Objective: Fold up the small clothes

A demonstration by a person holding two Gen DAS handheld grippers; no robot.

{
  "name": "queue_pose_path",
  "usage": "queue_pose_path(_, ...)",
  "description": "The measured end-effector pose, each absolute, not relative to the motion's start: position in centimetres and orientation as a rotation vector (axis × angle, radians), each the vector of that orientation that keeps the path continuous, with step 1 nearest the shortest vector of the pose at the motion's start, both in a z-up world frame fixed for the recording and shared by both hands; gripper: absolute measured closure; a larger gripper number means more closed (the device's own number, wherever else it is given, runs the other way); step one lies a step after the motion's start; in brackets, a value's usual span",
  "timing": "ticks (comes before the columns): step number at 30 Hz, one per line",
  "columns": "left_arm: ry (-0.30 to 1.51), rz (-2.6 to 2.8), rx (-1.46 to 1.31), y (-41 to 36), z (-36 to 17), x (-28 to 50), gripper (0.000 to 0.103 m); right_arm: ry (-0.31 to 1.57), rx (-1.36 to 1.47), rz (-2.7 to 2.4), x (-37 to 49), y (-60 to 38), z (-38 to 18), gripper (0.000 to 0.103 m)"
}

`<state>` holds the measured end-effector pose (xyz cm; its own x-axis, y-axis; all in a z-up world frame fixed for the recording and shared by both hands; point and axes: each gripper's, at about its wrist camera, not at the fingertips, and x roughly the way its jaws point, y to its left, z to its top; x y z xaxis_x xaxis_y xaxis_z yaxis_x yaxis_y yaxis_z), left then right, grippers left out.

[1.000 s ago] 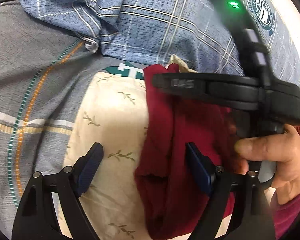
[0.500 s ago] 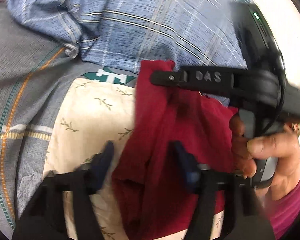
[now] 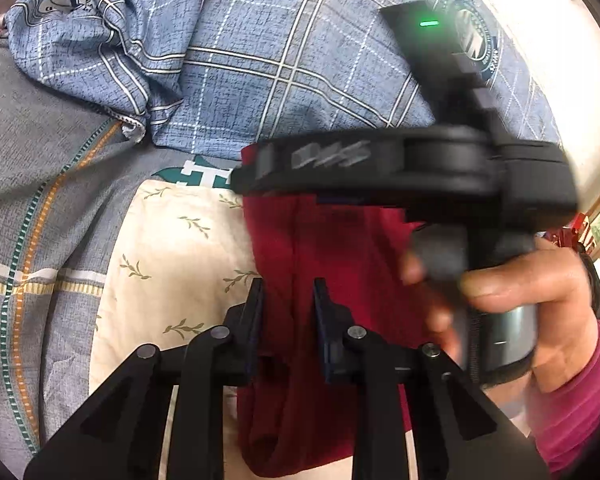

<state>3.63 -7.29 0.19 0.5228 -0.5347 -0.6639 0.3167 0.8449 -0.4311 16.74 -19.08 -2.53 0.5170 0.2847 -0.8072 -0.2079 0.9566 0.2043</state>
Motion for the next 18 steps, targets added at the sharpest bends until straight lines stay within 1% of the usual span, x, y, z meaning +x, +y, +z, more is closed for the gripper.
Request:
queue_pose_path(2, 0.885, -0.52, -0.27, -7.3, 0.1, 3.6, 0.084, 1.0, 0.043, 0.251, 17.1, -18.5, -3.3, 0.03)
queue_pose_path(3, 0.888, -0.519, -0.268, -7.3, 0.1, 3.6, 0.084, 1.0, 0.028, 0.233, 17.2, -18.4, -3.5, 0.032)
queue_pose_path(5, 0.897, -0.513, -0.263, -7.3, -0.1, 3.7, 0.083, 0.989, -0.008, 0.215, 17.1, -18.3, -3.9, 0.048)
queue_pose_path(6, 0.903, -0.507, -0.253, -7.4, -0.2, 3.7, 0.082, 0.975, -0.026, 0.203, 16.9, -18.4, -3.9, 0.062)
queue_pose_path(7, 0.91, -0.502, -0.24, -7.5, -0.2, 3.7, 0.081, 0.96, -0.031, 0.194, 16.7, -18.6, -3.8, 0.068)
queue_pose_path(8, 0.913, -0.496, -0.233, -7.5, -0.2, 3.7, 0.071, 0.949, -0.014, 0.205, 16.4, -19.0, -3.7, 0.071)
queue_pose_path(9, 0.922, -0.494, -0.229, -7.6, -0.4, 3.8, 0.051, 0.941, -0.003, 0.214, 16.2, -19.3, -3.6, 0.075)
queue_pose_path(11, 0.932, -0.486, -0.236, -7.6, -0.6, 3.8, 0.032, 0.928, 0.014, 0.227, 15.7, -20.0, -3.2, 0.076)
queue_pose_path(18, 0.974, -0.413, -0.23, -7.2, -2.0, 4.5, 0.03, 0.923, 0.086, 0.253, 14.9, -21.7, -2.5, 0.076)
